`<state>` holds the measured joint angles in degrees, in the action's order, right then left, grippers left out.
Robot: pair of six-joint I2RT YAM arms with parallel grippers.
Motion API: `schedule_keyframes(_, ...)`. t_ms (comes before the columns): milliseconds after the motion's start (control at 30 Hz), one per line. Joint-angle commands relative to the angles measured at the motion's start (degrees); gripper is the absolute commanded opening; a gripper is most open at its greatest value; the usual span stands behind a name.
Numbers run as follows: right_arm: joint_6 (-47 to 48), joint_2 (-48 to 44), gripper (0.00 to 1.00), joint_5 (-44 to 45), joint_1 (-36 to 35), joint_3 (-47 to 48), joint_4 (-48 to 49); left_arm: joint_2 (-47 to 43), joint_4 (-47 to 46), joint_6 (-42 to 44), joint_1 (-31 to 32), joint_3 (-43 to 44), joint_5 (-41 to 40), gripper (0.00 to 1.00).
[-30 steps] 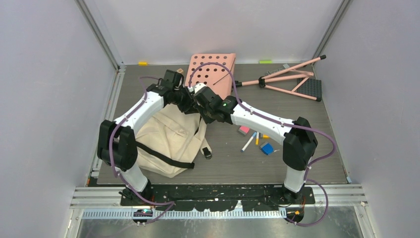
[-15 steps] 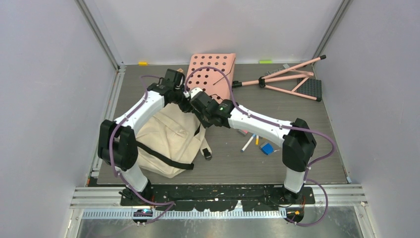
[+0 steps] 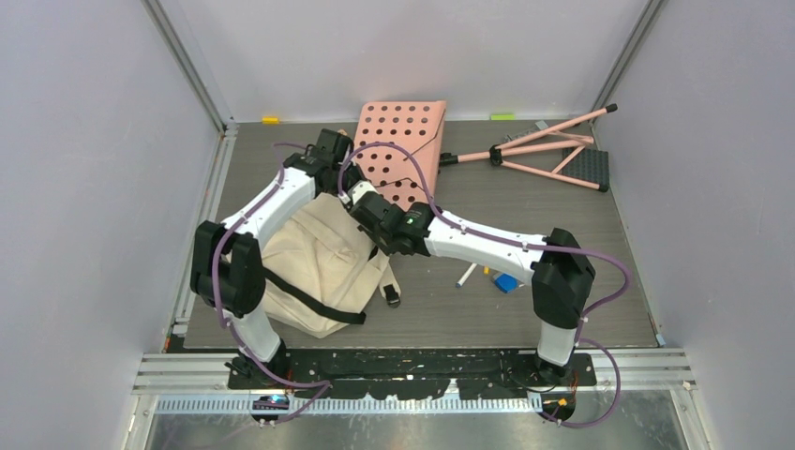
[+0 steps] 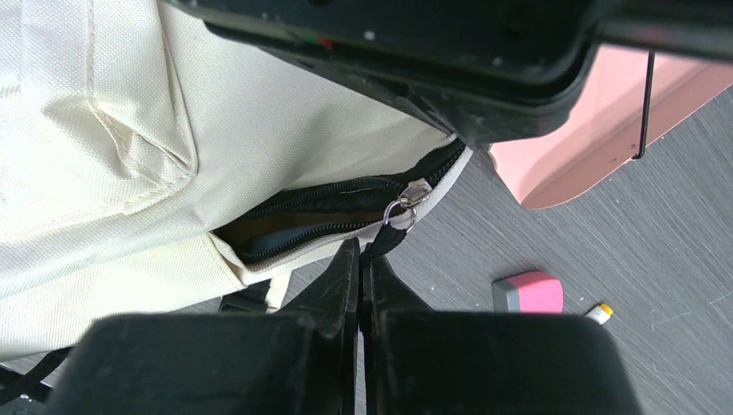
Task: Pack the student bag
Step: Zip the student bag at the center of the board.
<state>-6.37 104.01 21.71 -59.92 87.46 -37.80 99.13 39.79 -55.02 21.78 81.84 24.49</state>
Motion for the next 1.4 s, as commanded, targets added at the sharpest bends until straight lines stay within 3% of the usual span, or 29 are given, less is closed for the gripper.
schedule_keyframes(0, -0.2, -3.6, 0.0, -5.6, -5.5, 1.4, -4.6, 0.8, -11.1, -0.3, -3.1, 5.3, -7.6, 0.0)
schedule_keyframes(600, 1.1, -1.5, 0.01, -5.9, -7.4, 6.8, -9.0, 3.5, -14.6, -3.5, -5.4, 9.0, -15.1, 0.0)
schedule_keyframes(800, 0.3, 0.2, 0.01, 0.6, -6.5, 11.6, -9.4, 3.1, -22.2, -3.0, -6.4, 4.7, -2.2, 0.0)
schedule_keyframes(867, 0.2, 1.4, 0.04, 0.5, -5.9, 14.1, -9.4, 2.6, -23.4, -2.9, -6.4, 1.9, 4.1, 0.0)
schedule_keyframes(1033, 0.2, 3.4, 0.31, -2.1, -5.5, 19.6, -9.1, -1.6, -23.2, 1.5, -6.9, -4.5, 6.7, 0.06)
schedule_keyframes(1200, -1.8, 0.5, 0.53, -1.9, -4.4, 19.7, -9.1, -2.4, -16.6, 9.3, -8.3, -0.5, 6.3, 0.31)
schedule_keyframes(1367, -6.6, -5.5, 0.65, -2.0, 1.5, 14.8, -8.7, -3.0, -10.1, 17.2, -9.6, 4.0, 4.2, 0.51)
